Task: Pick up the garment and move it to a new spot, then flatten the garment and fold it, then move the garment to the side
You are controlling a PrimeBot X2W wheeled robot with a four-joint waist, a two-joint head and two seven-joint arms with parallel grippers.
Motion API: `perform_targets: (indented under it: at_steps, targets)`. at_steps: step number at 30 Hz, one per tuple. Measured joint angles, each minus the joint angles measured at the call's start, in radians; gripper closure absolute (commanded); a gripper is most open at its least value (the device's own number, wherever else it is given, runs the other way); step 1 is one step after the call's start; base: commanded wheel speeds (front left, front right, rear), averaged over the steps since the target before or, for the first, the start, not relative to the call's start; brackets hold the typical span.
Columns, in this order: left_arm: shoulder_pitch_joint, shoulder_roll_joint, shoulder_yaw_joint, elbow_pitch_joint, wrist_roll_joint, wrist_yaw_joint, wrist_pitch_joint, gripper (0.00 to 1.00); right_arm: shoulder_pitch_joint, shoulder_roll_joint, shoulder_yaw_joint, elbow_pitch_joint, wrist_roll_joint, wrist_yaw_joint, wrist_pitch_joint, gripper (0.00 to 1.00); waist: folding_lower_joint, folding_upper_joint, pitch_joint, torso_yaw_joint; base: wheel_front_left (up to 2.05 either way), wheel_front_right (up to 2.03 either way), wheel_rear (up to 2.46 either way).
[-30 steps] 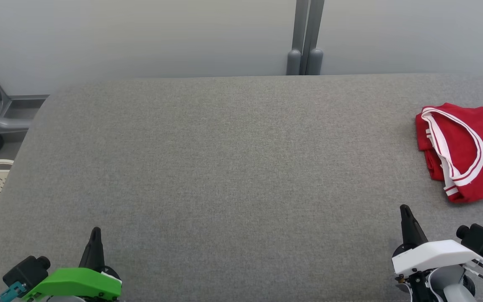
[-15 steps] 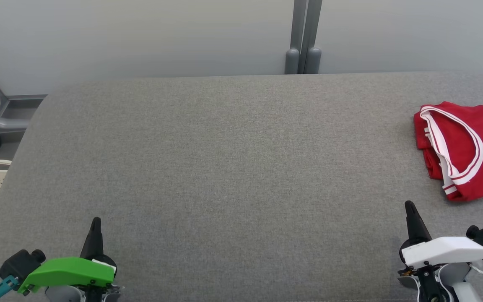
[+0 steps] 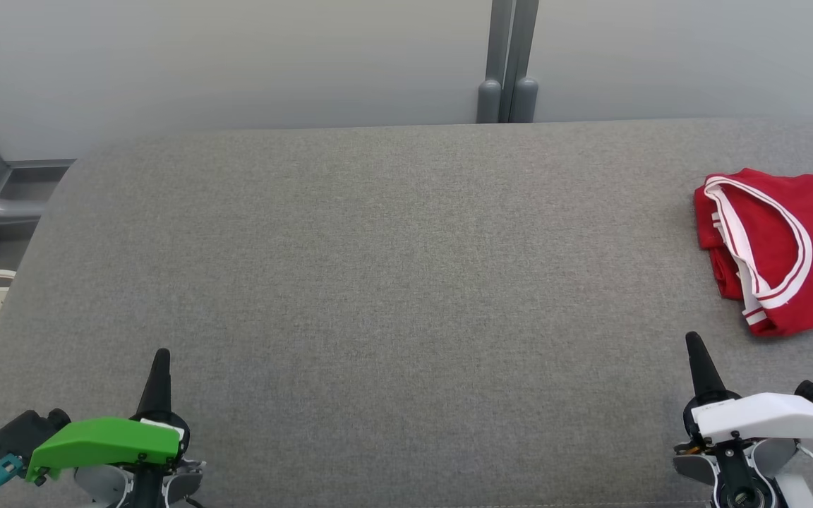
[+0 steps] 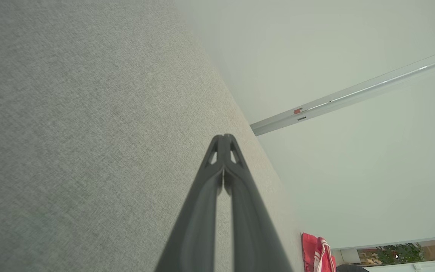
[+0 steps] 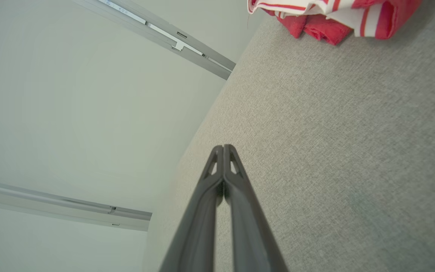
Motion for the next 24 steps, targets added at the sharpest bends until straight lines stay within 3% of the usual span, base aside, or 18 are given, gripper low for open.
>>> perform_targets:
  at_steps: [24]
  targets:
    - [-0.045,-0.022,0.039,0.006,-0.183,-0.022,0.066,1.00,-0.007,-0.002,-0.023,-0.035,0.226,0.000,0.052,1.00,0.0000,0.0000,0.005,-0.009,0.00,0.00,0.00]
